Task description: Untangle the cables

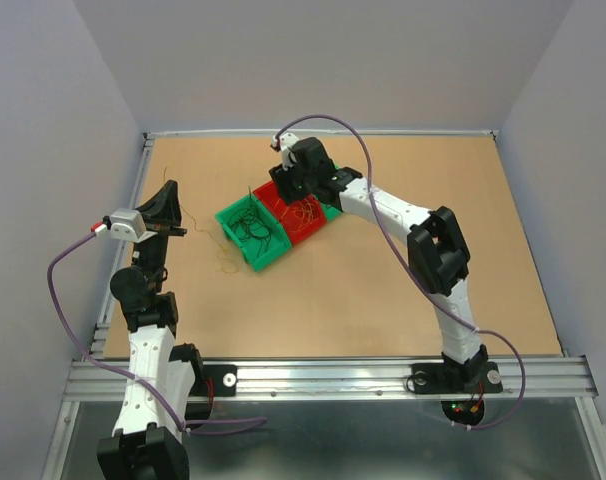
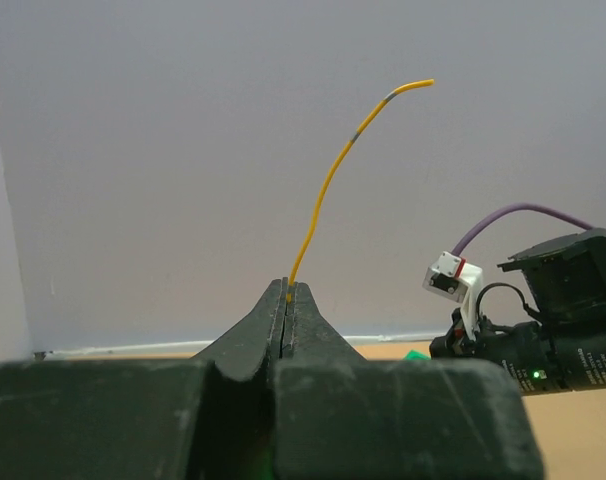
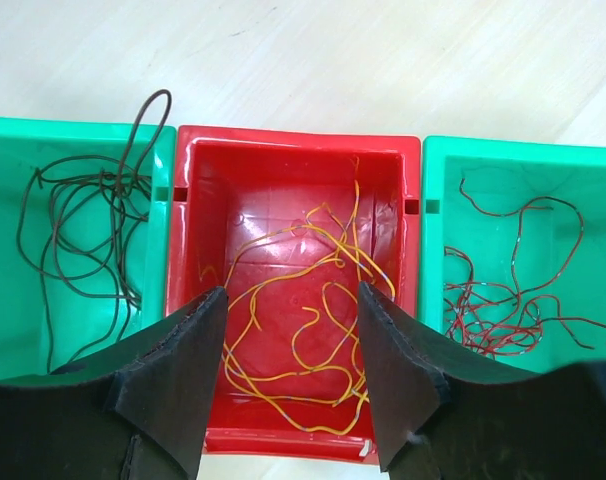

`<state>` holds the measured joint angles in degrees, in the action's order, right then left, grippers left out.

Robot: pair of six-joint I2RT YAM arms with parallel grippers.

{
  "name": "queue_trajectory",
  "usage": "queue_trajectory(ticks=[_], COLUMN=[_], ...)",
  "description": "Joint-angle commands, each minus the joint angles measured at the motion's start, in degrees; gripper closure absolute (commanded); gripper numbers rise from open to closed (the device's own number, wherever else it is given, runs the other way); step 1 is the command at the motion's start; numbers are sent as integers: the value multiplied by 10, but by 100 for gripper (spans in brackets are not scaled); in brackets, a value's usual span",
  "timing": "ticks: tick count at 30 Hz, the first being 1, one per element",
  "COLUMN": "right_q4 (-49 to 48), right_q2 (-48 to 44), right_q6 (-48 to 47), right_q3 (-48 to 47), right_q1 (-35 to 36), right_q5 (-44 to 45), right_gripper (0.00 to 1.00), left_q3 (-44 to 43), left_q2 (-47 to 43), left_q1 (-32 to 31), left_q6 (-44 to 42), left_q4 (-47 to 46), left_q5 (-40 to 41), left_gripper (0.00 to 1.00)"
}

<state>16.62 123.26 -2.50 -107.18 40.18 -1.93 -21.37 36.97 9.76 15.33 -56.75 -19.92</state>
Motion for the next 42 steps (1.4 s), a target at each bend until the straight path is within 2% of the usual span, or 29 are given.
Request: queue_trajectory(ticks=[1,4,6,7,8,10,11,12,15,19,27,31,42], right_q4=[-23,-25,-32,-40,-53,-106,-126,-161,-199,-200,-197,-193,-103], right_q2=[20,26,10,0,-33,-71,-92,-130,-173,-206,-198,-182,-81], right_q6=[5,4,-3,-9,-26,-48,-67,-72,-85,-91,-126,-138,-146], right_q3=[-26,-31,-16,-3,43,100,128,182,243,268,271,255,162], right_q1=[3,3,3,4,6,12,14,16,19,31,96,139,183], right_q5=[14,-2,-34,-52,-92,-137,-181,-204,-281,-318,-287,-251,-193], right_gripper=[41,43,40,36,21,10,0,0,0,0,0,0,0], left_q3=[-24,-25,-32,-38,-50,-58,-62,-63,-68,-76,-97,-97,-100], left_q2=[-8,-9,-9,-10,-13,-16,-22,-23,-29,-30,-44,-76,-99], left_q1=[-3,-3,-3,-3,-3,-5,-7,-8,-12,-17,-28,-29,-28], left_q6=[-7,-6,-8,-10,-10,-7,-8,-7,-1,13,45,41,32], left_q4=[-28,-28,-25,-20,-7,-2,1,1,5,7,5,9,30], left_q5=[-9,-13,-35,-49,-70,-87,-104,-111,-137,-192,-269,-260,-231], left_gripper=[99,99,99,100,100,100,100,100,100,100,100,100,100])
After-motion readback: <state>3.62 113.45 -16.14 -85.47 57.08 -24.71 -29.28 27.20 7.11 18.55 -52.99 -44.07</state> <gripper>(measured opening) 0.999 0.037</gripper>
